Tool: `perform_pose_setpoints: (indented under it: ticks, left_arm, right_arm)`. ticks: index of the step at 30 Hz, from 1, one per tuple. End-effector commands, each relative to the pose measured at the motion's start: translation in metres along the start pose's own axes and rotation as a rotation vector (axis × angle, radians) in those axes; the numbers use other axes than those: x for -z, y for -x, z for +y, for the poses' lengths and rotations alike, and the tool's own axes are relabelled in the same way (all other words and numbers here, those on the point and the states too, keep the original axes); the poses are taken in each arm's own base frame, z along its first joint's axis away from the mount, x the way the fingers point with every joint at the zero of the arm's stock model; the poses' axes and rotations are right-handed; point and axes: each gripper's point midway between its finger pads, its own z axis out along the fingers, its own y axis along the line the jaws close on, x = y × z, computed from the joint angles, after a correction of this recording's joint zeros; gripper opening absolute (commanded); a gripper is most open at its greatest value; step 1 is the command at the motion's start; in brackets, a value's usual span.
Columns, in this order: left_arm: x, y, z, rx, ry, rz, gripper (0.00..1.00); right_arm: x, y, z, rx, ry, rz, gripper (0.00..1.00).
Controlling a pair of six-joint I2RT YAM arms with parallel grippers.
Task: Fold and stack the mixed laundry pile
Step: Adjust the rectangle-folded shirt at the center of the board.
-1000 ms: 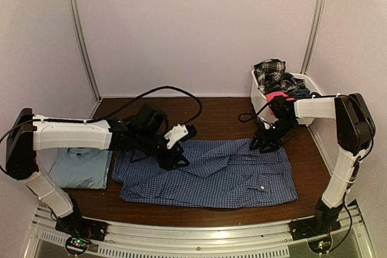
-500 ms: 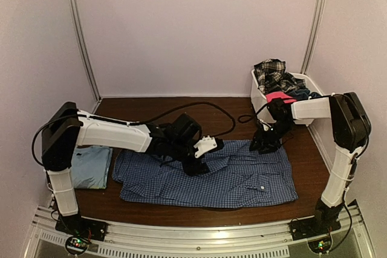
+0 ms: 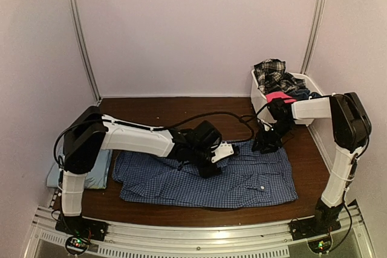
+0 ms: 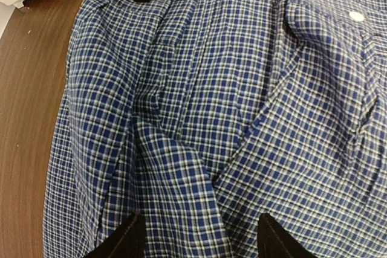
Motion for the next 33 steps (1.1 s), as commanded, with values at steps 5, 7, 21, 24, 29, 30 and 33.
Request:
perform_pose_setpoints:
  ticks: [5, 7, 21, 24, 29, 30, 33]
  left_arm:
    - [-0.013, 0.001, 0.023, 0.01, 0.105, 0.061, 0.46]
    - [-0.013, -0.001, 0.023, 0.011, 0.105, 0.068, 0.4]
    - [0.033, 0.003, 0.014, -0.035, 0.07, 0.006, 0.0]
    - [0.041, 0.001, 0.013, -0.036, 0.062, -0.005, 0.0]
    - [0.045, 0.0, -0.004, -0.062, -0.029, -0.022, 0.17]
    - [0.046, -0.001, -0.007, -0.064, -0.05, -0.02, 0.26]
    - [0.054, 0.002, -0.011, -0.044, -0.079, -0.025, 0.48]
  right_arm:
    - [-0.011, 0.005, -0.003, -0.006, 0.02, 0.012, 0.27]
    - [-0.011, 0.005, -0.002, -0.005, 0.02, 0.013, 0.15]
    - [0.032, 0.011, 0.009, 0.042, -0.023, -0.037, 0.0]
    - [0.043, 0.01, 0.006, 0.056, -0.054, -0.042, 0.0]
    - [0.037, -0.004, -0.006, 0.073, -0.094, 0.012, 0.0]
    - [0.035, -0.007, -0.009, 0.078, -0.103, 0.023, 0.0]
    - [0.03, -0.021, -0.015, 0.092, -0.112, 0.078, 0.0]
